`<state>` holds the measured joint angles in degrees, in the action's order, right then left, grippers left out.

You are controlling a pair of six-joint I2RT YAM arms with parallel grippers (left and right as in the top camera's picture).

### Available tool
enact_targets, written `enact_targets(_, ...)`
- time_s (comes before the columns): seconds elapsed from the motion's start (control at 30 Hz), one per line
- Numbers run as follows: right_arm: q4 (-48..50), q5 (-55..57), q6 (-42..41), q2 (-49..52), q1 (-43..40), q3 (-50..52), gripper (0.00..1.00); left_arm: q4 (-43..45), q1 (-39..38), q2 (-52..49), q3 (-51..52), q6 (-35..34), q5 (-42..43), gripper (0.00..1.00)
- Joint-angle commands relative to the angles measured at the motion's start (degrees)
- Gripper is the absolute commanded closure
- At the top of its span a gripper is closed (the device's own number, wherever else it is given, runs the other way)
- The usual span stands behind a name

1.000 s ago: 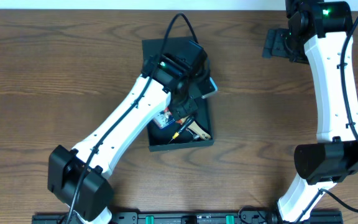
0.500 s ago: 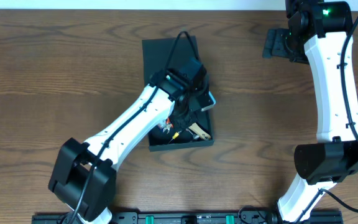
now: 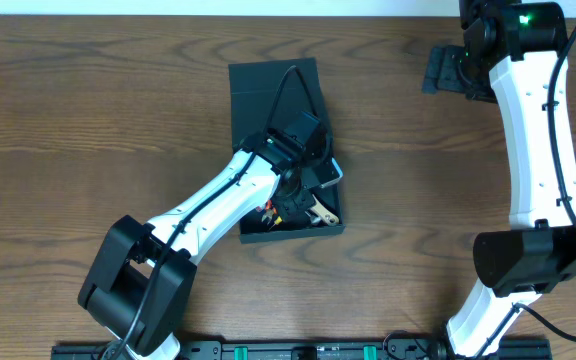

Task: Pack container
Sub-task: 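Lift the red pliers, lower them into the box, open the left gripper, then raise both grippers to the upright lid edges on either side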

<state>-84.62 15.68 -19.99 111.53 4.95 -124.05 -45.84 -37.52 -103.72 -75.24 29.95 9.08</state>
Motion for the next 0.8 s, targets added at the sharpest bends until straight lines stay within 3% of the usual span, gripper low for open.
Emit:
enact_targets(0.0,0.0,0.8,-0.8,-0.2,-0.4,-0.8,0.01,0.3,0.2,-0.1,-0.1,-0.5,0.8,0.3)
enact_targets(0.1,0.0,0.8,-0.8,-0.2,-0.4,-0.8,0.01,0.3,0.2,0.4,-1.3,-0.5,0.7,0.24)
enact_targets(0.3,0.0,0.8,-0.8,-0.2,-0.4,-0.8,0.01,0.3,0.2,3.2,-8.3,-0.5,-0.1,0.23)
enact_targets(0.43,0.0,0.8,-0.8,-0.2,-0.4,-0.8,0.01,0.4,0.2,6.0,-16.3,-0.5,-5.4,0.24)
enact_targets(0.53,0.0,0.8,-0.8,-0.2,-0.4,-0.8,0.01,1.6,0.3,8.4,-22.1,-0.5,-12.5,0.37)
enact_targets(0.63,0.0,0.8,-0.8,-0.2,-0.4,-0.8,0.01,2.5,1.4,10.8,-26.1,-0.5,-20.8,0.66)
enact_targets(0.77,0.0,0.8,-0.8,-0.2,-0.4,-0.8,0.01,2.2,4.8,13.9,-26.3,-0.6,-26.5,0.94)
